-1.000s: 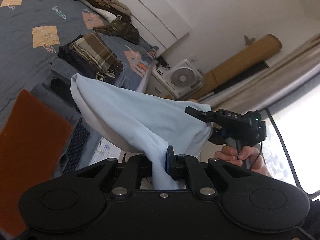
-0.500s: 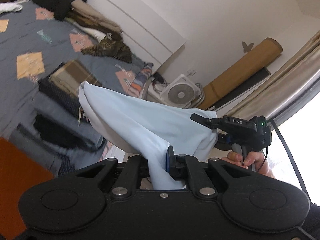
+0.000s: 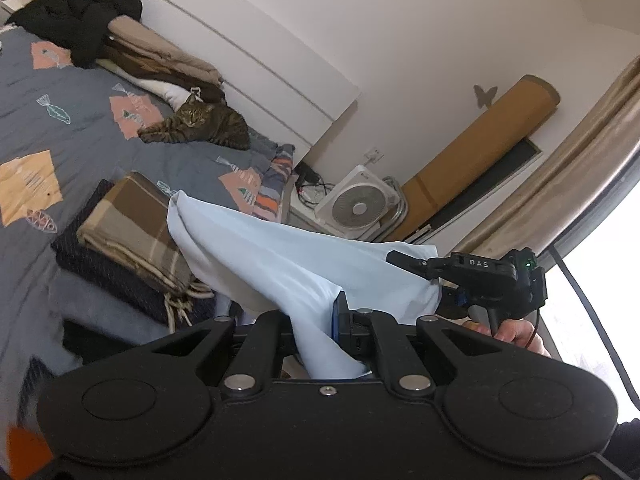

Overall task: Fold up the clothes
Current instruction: 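Lift the folded garment with both grippers and carry it to the clothes stack, then lower the held garment onto the plaid folded-clothes stack with both grippers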

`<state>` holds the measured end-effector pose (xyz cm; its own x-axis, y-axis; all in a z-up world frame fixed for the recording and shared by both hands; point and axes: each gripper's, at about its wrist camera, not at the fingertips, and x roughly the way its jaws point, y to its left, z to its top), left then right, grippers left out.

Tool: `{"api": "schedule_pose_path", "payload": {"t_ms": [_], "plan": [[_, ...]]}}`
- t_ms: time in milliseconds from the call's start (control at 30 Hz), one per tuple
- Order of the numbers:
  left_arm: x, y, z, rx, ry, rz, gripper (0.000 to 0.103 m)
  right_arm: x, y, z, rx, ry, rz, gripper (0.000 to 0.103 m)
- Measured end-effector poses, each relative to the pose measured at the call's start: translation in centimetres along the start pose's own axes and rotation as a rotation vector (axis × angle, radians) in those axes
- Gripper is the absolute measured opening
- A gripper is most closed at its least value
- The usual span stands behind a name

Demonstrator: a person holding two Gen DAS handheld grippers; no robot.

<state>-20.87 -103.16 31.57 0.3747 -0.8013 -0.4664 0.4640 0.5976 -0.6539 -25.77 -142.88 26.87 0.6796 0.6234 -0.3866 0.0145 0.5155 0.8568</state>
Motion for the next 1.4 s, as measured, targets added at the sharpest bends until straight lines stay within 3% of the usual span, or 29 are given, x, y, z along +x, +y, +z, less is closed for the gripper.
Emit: {"api": "schedule_pose_path", "payload": {"t_ms": [200,400,800,967,1167,1300,1400], "plan": [[3.5,5.4,5.6,-0.012,0.084,-0.023,0.006,6.1,-0.9,3.1,0.038,-0.01,-0.061,0.014],[6.3,8.9,8.8,-0.027,0.147,-0.02,0.006,10.0,-1.8,5.3,0.058,-0.013,-0.119,0.014],[12.0,10.8,12.5,-0.027,0.236,0.098,0.006,14.3,-5.7,9.4,0.061,0.059,-0.138,0.014],[13.5,10.2,14.4,0.006,0.24,0.103,0.006,14.4,-6.5,11.1,0.05,0.065,-0.125,0.014],[15.2,11.9,14.9,0.002,0.239,0.114,0.006,14.7,-7.7,13.5,0.028,0.047,-0.112,0.014],[18.0,17.0,13.0,-0.069,0.287,0.18,0.006,17.3,-11.5,14.0,0.055,0.069,-0.144,0.014],[19.9,21.3,11.4,-0.137,0.321,0.249,0.006,20.9,-15.4,13.6,0.085,0.118,-0.222,0.014]]}}
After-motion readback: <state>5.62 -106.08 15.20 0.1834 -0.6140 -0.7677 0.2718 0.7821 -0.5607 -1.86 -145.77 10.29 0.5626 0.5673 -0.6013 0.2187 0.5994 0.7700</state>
